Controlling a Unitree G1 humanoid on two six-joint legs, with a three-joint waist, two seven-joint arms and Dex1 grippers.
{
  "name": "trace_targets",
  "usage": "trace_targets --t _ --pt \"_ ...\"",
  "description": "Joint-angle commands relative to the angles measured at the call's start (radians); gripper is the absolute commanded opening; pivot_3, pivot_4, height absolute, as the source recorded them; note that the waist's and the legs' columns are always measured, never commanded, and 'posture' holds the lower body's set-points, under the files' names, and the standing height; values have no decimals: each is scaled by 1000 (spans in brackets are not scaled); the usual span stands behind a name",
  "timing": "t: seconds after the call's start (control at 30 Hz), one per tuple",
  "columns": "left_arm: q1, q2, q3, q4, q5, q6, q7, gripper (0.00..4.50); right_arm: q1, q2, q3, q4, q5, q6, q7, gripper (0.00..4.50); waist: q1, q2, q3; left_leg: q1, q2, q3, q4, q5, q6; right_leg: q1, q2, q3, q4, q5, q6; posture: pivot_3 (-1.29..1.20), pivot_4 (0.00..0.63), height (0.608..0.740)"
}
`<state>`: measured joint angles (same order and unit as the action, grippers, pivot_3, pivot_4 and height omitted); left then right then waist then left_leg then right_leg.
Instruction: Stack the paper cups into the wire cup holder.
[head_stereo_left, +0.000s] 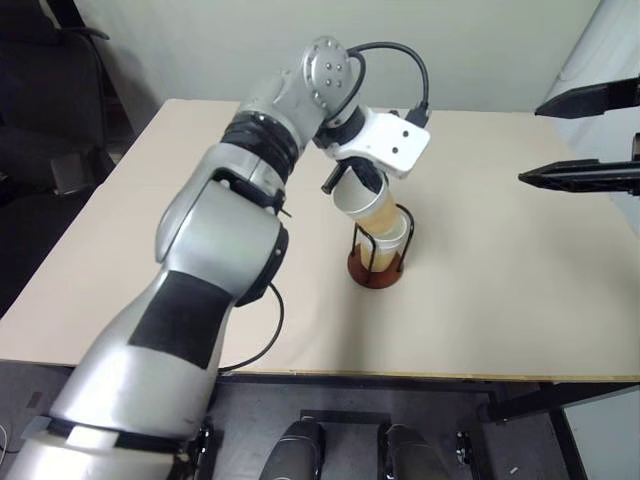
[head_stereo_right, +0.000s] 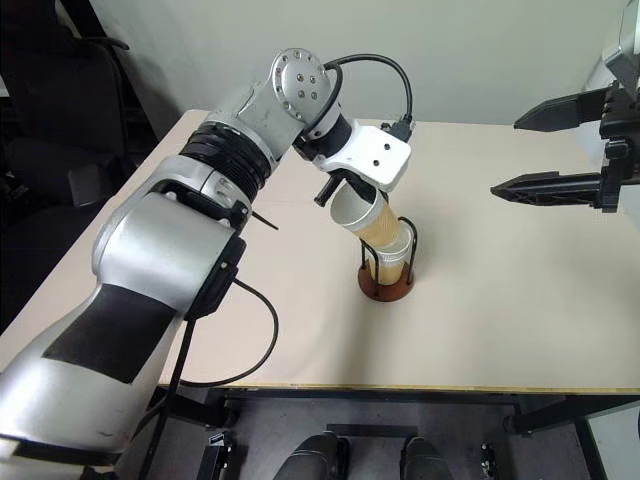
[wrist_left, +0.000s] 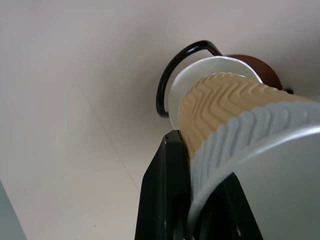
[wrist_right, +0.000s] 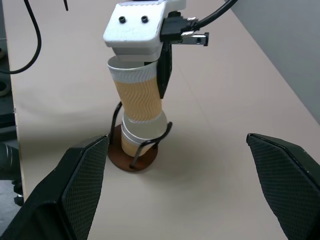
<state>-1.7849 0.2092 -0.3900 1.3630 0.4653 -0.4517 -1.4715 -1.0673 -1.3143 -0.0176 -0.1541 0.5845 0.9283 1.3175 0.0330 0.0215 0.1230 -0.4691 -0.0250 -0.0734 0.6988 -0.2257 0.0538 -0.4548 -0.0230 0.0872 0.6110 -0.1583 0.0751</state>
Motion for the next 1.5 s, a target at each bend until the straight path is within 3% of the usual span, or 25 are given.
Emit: trace_targets --t 0.03,0.83,0.97,1.1,1.27,1.5 --pt "-37 -9 -1 -8 7 0 13 83 -24 -22 -17 -8 -7 -5 6 4500 0 0 0 0 0 1 0 0 0 0 1 -1 0 0 0 0 150 740" --pt "2 -41 -89 1 91 -57 56 83 2 -33 -43 -29 6 12 -10 4500 0 0 0 0 0 0 0 0 0 0 -1 0 0 2 3 0 150 740" --pt "0 -58 -62 0 69 -36 89 1052 13 -36 -48 -33 7 13 -10 4500 1 0 0 0 0 0 0 0 0 0 0 -1 0 3 5 0 150 740" --pt "-7 -69 -9 -2 13 -9 50 2522 19 -40 -49 -32 7 12 -7 4500 1 0 0 0 0 0 0 0 0 0 -1 0 0 4 6 0 150 740" --pt "-33 -45 153 -10 -147 100 -38 4387 22 -36 -46 -25 6 9 -7 4500 1 0 0 0 0 0 0 0 0 0 0 0 0 4 7 0 150 740" --pt "-12 103 376 -14 -353 414 -137 4473 65 -3 -82 -18 21 11 -42 4500 -8 1 0 0 2 1 0 0 0 0 0 1 1 0 1 0 150 740"
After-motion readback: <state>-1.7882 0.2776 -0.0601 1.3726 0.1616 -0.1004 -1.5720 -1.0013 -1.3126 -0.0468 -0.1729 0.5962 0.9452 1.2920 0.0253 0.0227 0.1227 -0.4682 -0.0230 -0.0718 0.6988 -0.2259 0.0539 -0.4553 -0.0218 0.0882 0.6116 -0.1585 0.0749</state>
